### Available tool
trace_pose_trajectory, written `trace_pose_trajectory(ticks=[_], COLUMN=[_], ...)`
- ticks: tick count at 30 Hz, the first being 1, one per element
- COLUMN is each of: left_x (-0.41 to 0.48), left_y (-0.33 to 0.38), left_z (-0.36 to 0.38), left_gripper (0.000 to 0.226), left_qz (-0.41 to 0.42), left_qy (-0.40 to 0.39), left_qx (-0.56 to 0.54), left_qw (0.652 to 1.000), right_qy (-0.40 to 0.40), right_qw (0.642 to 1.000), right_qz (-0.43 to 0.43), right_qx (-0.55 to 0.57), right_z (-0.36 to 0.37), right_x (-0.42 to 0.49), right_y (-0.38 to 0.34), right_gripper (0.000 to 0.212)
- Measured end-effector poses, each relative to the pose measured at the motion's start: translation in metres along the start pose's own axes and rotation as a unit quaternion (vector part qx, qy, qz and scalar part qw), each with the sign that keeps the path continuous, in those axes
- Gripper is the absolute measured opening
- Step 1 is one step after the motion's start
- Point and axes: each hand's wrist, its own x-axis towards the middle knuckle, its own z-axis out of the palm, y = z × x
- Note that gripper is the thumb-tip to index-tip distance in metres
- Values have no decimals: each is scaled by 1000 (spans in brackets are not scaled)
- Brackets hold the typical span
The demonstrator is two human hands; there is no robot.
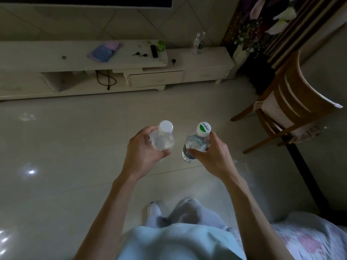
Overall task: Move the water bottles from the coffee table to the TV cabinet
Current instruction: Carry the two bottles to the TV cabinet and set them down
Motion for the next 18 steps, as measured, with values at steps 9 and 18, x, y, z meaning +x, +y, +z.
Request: trace_pose_trajectory(ticks=[9,18], left_x=[83,202], left_y=[27,86], left_z=[25,62], left_gripper=[71,73], left_qz=[-6,0], left_qy=[-35,-25], left_qx=[4,20], left_qw=[999,999], right_qy=[11,21], right_qw=[1000,999], right_qz=[6,-21], right_qx=[25,39], right_z=[-15,-73], right_x=[89,217], right_y=[-1,4], right_gripper=[58,57])
